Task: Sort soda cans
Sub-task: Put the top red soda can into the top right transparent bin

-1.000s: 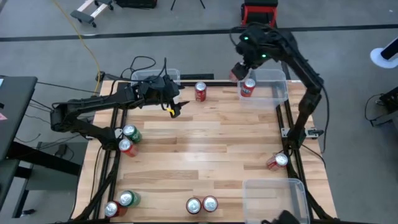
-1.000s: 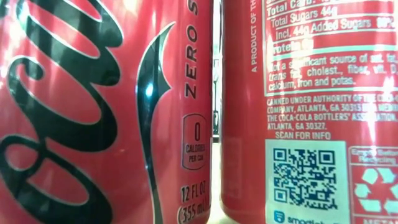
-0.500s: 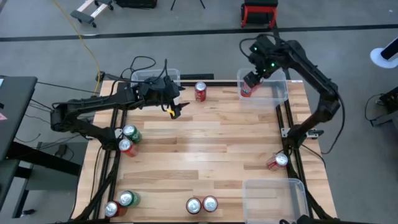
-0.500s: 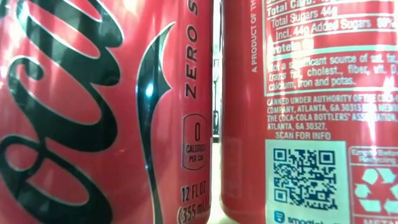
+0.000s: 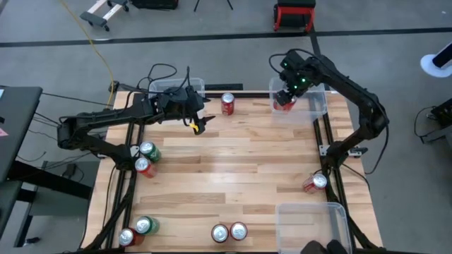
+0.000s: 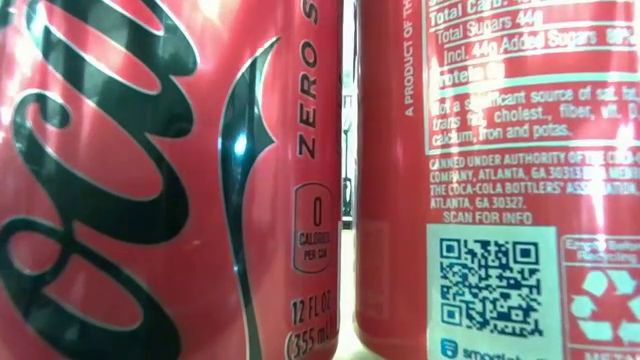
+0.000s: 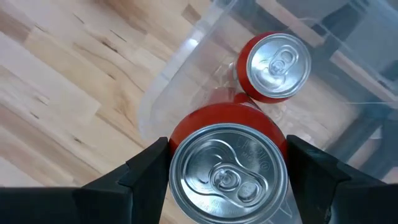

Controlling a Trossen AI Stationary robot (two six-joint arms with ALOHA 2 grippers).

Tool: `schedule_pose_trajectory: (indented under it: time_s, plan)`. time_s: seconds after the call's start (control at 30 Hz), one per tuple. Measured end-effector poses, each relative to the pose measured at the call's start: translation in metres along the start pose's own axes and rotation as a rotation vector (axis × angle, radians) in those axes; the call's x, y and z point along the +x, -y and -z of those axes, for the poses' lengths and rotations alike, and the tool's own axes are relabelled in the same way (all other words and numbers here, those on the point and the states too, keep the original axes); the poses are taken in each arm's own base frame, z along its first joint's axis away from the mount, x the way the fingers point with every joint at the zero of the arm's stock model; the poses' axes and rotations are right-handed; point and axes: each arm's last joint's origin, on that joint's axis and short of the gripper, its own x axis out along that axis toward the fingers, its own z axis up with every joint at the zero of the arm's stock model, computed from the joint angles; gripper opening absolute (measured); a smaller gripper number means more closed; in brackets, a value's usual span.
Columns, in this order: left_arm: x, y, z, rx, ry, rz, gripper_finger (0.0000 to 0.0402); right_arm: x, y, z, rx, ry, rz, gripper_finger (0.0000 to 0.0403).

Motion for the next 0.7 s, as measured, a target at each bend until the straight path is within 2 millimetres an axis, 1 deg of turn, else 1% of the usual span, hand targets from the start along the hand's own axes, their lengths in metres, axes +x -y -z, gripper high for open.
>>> schedule_pose_trajectory:
  time_s: [0.2, 0.37, 0.47, 0.7]
  plan:
    - [0.0, 0.0, 0.0, 0.001, 0.001, 0.0, 0.0322, 0.015, 0.006, 0.001, 0.019, -0.014, -0.019, 0.0273]
    - [0.0, 0.0, 0.0, 0.004, 0.001, 0.0, 0.0322, 0.032, 0.01, 0.004, 0.034, -0.017, -0.017, 0.0273]
    - [0.0, 0.0, 0.0, 0.003, 0.001, -0.001, 0.0322, 0.042, 0.01, 0.005, 0.035, -0.014, -0.045, 0.0273]
    - [0.0, 0.0, 0.0, 0.002, 0.001, 0.0, 0.0322, 0.058, 0.013, 0.007, 0.048, -0.007, -0.063, 0.0273]
